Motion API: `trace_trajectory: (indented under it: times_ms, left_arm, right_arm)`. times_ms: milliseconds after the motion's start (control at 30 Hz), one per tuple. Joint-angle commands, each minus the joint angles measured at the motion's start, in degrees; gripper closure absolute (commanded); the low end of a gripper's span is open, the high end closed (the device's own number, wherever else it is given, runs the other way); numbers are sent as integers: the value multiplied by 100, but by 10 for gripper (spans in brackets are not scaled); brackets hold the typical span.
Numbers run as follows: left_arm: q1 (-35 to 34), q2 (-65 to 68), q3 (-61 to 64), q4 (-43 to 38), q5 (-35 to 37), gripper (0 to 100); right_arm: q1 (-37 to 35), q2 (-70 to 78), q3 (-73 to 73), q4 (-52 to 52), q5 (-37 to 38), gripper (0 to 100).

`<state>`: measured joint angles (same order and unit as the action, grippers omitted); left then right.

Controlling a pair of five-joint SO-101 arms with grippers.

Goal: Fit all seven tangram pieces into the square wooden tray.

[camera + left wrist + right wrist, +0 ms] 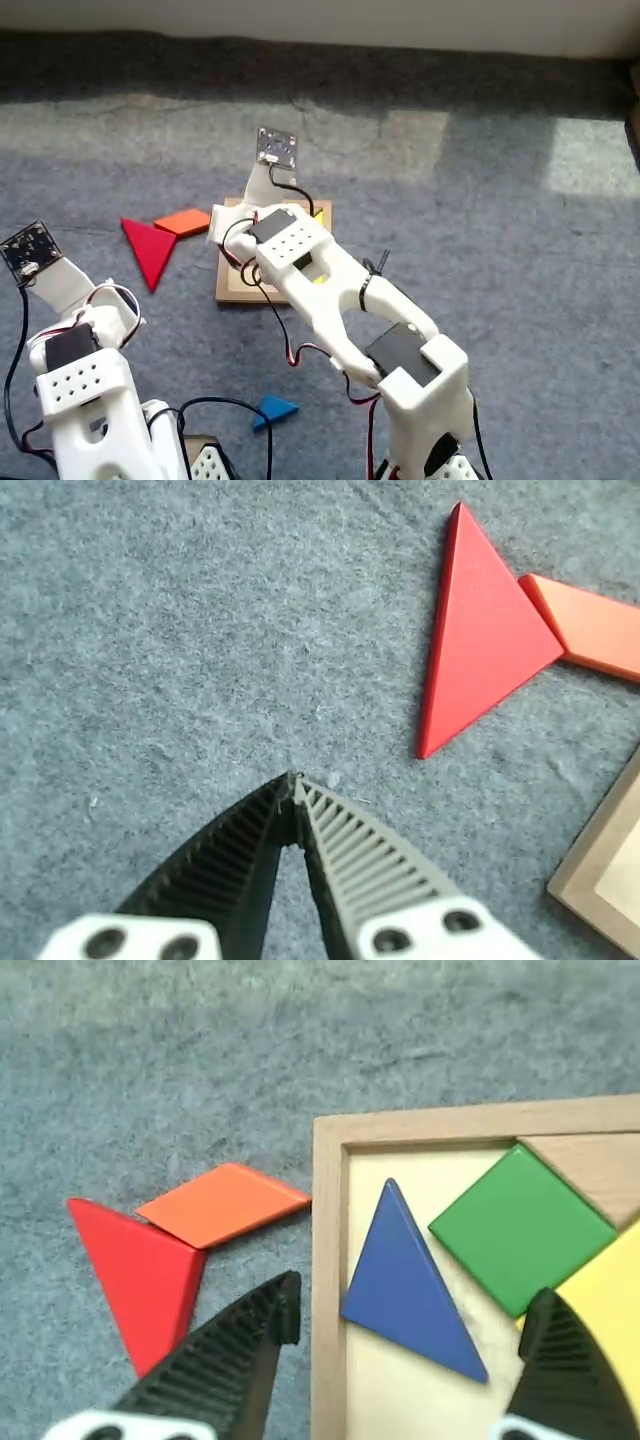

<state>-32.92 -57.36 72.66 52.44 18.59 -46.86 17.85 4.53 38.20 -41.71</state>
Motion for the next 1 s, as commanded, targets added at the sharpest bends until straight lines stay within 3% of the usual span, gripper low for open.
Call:
trace_trajectory:
  times_ms: [0,200,433,600,867,967]
  left_arm:
    - [-57,-84,-233,-97,-26,995]
    - [-66,-84,-233,-97,-26,995]
    - [-75,-84,-251,-97,-26,995]
    - [-84,-84,-259,-97,-9,995]
    - [-84,-84,-259,-97,-9,995]
    - [-84,-84,-259,-97,-9,995]
  right_arm:
    - [180,-1015,-259,549,229,667]
    - [892,-1798,-259,1859,1116,703]
    - [989,-1191,-259,2009,2980,988]
    - [840,-382,-303,2000,3736,986]
    - [593,426,-330,1974,4035,986]
    - [488,558,-295,1508,4044,986]
